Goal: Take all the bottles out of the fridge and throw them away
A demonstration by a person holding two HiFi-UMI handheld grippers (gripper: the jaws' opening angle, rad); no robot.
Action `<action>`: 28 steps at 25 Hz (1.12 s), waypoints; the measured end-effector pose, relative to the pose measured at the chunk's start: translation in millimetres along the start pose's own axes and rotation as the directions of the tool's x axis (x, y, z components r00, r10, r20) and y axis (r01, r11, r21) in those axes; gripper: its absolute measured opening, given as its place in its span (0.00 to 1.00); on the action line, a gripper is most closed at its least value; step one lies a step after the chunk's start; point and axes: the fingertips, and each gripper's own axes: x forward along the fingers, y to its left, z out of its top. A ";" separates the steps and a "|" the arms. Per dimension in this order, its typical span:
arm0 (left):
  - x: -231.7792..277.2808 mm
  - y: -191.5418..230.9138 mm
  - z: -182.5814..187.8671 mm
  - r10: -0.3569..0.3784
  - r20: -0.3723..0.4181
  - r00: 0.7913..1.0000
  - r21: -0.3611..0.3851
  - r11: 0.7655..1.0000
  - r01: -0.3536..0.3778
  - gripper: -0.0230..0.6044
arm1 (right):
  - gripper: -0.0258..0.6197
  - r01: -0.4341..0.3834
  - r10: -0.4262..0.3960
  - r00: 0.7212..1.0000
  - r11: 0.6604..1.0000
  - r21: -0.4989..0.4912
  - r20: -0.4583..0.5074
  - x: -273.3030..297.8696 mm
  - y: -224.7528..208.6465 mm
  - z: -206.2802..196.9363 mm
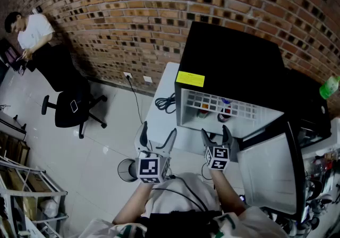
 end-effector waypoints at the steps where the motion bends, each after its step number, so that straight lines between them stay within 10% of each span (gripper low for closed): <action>1: -3.7 5.0 -0.8 0.009 -0.002 1.000 -0.006 1.000 -0.009 0.71 | 0.74 -0.010 0.010 1.000 1.000 -0.008 -0.008 10.2 4.7 -2.8; 16: -50.2 56.7 -4.9 0.222 -0.053 0.974 -0.075 0.971 -0.226 0.71 | 0.74 0.036 -0.032 0.992 0.999 0.023 -0.126 150.4 2.4 -39.4; 19: -54.6 63.4 -14.4 0.226 -0.064 0.972 -0.050 0.972 -0.230 0.71 | 0.73 0.028 -0.020 0.994 0.997 0.075 -0.106 155.1 -0.9 -34.5; 21: -53.7 63.4 -13.8 0.222 -0.062 0.973 -0.066 0.972 -0.226 0.71 | 0.52 -0.014 0.020 0.994 0.998 0.056 -0.110 152.9 4.9 -34.4; 28: -30.4 39.0 -14.6 0.129 -0.044 0.991 -0.088 0.987 -0.132 0.71 | 0.50 -0.077 0.083 0.988 0.996 0.051 -0.131 98.6 19.7 -49.0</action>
